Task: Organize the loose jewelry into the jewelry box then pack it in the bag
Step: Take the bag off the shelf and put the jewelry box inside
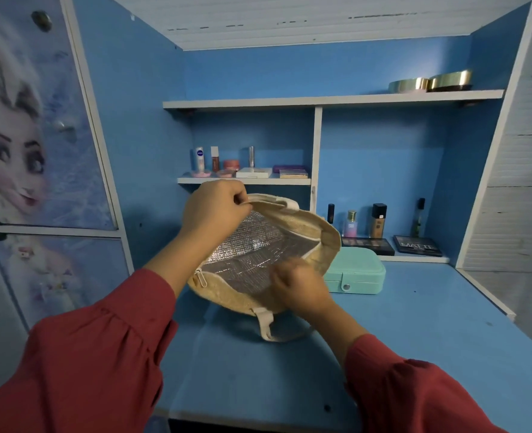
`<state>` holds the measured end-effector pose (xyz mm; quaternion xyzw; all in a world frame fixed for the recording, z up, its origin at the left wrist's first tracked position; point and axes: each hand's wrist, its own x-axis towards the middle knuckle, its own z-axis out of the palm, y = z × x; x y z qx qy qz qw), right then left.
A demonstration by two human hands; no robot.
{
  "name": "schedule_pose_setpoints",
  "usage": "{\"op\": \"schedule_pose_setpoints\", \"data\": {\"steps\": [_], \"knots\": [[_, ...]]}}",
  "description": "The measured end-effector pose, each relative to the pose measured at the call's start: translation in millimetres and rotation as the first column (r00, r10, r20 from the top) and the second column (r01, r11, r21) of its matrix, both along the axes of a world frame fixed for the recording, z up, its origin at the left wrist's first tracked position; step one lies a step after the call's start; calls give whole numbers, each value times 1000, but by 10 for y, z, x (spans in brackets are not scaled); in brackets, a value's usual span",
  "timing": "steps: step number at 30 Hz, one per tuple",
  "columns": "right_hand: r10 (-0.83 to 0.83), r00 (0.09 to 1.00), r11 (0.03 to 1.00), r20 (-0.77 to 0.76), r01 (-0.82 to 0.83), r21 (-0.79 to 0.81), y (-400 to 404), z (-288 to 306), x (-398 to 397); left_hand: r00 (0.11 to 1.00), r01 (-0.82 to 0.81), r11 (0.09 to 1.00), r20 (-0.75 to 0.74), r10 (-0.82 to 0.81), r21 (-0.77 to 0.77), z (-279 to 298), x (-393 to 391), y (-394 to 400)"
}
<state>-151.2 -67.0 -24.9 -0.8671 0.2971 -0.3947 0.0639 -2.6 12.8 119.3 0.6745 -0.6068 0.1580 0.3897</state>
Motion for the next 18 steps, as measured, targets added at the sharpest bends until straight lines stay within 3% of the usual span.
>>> {"op": "schedule_pose_setpoints", "data": {"steps": [2, 5, 6, 8, 10, 12, 18], "knots": [[-140, 964, 988, 227, 151, -33, -66, -11, -242, 1000, -1, 1000, 9, 1, 9, -18, -11, -2], [-464, 754, 885, 466, 415, 210, -259, -2, -556, 1000, -8, 1000, 14, 7, 14, -36, -28, -17], [-595, 667, 803, 448, 511, 307, -328, 19, -648, 1000, -8, 1000, 15, 8, 17, -38, -38, -24], [-796, 542, 594, 271, 609, 526, -444, 61, -809, 1000, -12, 1000, 13, 11, 26, -42, -62, -43], [-833, 550, 427, 68, 560, 710, -580, 65, -929, 1000, -23, 999, 13, 22, 29, -46, -85, -65], [-786, 618, 346, -11, 455, 820, -693, 83, -997, 999, -29, 999, 17, 29, 30, -51, -107, -85], [-731, 680, 359, 64, 303, 882, -738, 187, -1091, 999, -38, 999, 21, 37, 31, -58, -144, -112]]}}
